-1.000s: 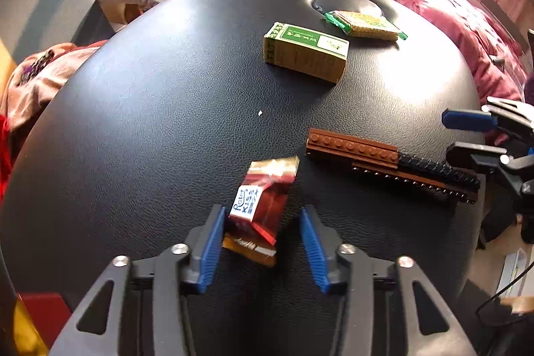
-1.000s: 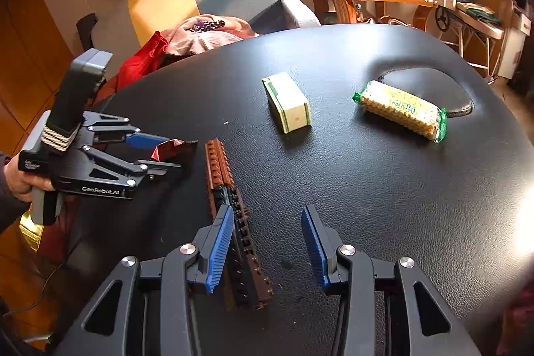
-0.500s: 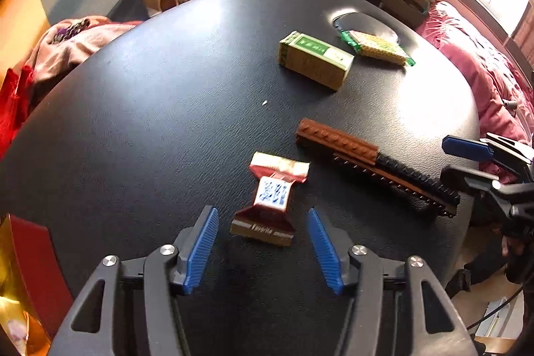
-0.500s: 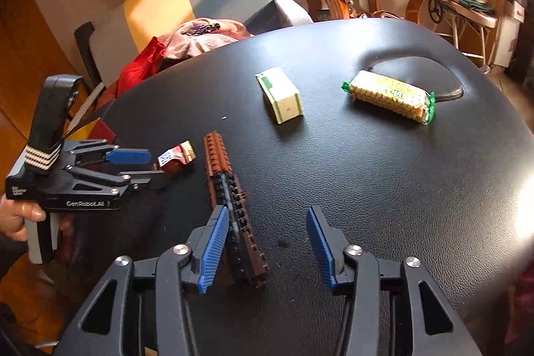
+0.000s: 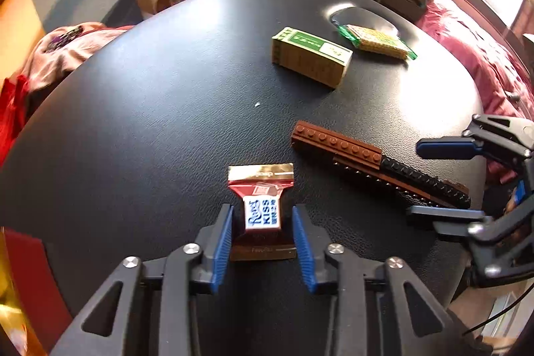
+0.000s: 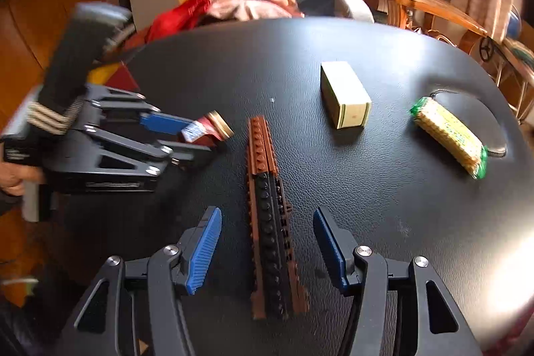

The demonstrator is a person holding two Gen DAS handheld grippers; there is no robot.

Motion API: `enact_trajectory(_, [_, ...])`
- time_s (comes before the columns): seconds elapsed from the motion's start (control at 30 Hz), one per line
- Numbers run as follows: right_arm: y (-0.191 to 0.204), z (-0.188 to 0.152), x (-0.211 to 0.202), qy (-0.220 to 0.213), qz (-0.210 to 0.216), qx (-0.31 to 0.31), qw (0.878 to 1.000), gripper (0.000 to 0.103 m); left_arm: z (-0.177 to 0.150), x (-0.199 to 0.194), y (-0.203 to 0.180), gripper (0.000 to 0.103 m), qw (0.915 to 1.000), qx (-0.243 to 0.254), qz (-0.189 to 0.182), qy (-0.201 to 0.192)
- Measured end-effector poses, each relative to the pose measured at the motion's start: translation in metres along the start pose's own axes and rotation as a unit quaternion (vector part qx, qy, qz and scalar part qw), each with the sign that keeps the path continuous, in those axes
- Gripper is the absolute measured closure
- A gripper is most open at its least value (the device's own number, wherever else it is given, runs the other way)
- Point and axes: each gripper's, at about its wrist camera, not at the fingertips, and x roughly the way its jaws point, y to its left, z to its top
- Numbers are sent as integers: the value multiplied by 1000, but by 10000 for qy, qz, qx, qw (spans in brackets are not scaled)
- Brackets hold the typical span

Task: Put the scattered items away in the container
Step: 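Grasp the brown brick strip with the right gripper while the left gripper grasps the candy, then carry the brick strip and candy over the gold tray and open both grippers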

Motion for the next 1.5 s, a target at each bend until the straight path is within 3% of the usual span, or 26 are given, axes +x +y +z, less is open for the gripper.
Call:
enact_trajectory(0.1, [4, -3, 9, 168, -258, -87, 9995, 59, -7, -3, 0, 72, 9993, -353, 52, -62])
enact_trajectory(0.17, [5, -7, 8, 126, -359, -35, 9993, 62, -14, -6, 0, 74, 9982, -578, 40, -130])
enact_trajectory(0.23, [6, -10, 7, 103, -420, 68, 9990, 73, -24, -10, 0, 78, 9967, -786, 26, -221])
enact_trajectory(0.37, [11, -16, 4, 46, -545, 257, 9982, 78, -46, -20, 4, 78, 9919, -1215, -100, -364])
enact_trajectory(0.6, [29, -26, 0, -49, -611, 605, 9963, 78, -64, -27, 8, 77, 9865, -1598, -151, -325])
enact_trajectory(1.1, [77, -39, -5, -216, -545, 841, 9947, 79, -101, -60, -16, 79, 9860, -1391, 500, -767])
enact_trajectory(1.37, [98, -24, -23, -475, -345, 774, 9953, 79, -118, -104, -3, 78, 9768, -1580, 801, -1204])
enact_trajectory(1.5, [123, -5, -36, -682, -31, 569, 9960, 79, -133, -134, 19, 78, 9645, -1905, 1028, -1514])
